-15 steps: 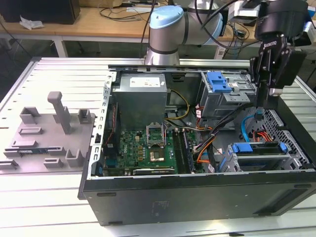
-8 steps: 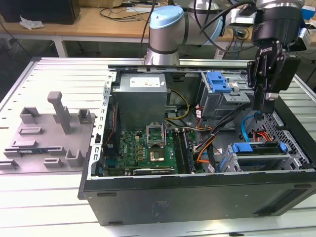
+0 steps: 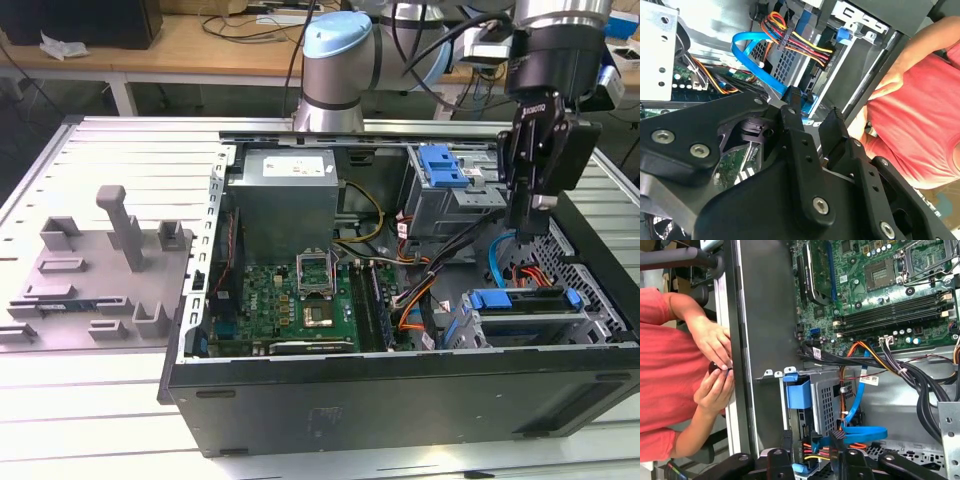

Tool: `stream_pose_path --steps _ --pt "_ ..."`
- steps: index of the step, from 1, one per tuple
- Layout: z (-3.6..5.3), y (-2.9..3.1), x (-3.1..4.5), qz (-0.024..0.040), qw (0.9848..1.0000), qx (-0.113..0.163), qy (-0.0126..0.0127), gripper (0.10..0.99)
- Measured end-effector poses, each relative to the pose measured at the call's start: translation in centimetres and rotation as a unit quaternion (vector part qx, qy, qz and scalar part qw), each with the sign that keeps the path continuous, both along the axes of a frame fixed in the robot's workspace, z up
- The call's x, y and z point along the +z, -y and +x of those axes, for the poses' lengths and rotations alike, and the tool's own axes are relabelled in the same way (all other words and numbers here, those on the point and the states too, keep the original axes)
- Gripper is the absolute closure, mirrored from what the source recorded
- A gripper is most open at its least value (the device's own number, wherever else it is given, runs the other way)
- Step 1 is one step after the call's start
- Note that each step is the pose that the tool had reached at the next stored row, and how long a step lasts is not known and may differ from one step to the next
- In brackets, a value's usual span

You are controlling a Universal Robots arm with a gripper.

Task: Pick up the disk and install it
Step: 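Insert the second disk wire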

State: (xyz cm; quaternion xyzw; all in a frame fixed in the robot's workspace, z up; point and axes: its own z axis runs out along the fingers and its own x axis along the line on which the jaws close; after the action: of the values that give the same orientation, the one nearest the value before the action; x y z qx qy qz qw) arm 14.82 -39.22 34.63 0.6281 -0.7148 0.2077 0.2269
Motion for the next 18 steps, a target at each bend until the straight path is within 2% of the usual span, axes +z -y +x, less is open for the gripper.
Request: stream_pose_path --steps 1,2,3,15,17,18 --pt "0.0 0.0 -0.05 0.0 1.0 0.0 0.0 0.745" --pt "0.0 0.0 -0.12 0.0 1.0 -0.001 0.0 0.745" --pt "0.0 0.0 -0.16 0.0 1.0 -0.001 0.0 0.816" --pt "0.01 0.0 -0.42 0.0006 1.0 -0.005 0.0005 0.816" --pt "0.01 0.03 -0.44 0.0027 1.0 -0.005 0.0009 0.816" --pt "0.0 0.12 -0.46 0.0085 0.9999 -0.005 0.0018 0.816"
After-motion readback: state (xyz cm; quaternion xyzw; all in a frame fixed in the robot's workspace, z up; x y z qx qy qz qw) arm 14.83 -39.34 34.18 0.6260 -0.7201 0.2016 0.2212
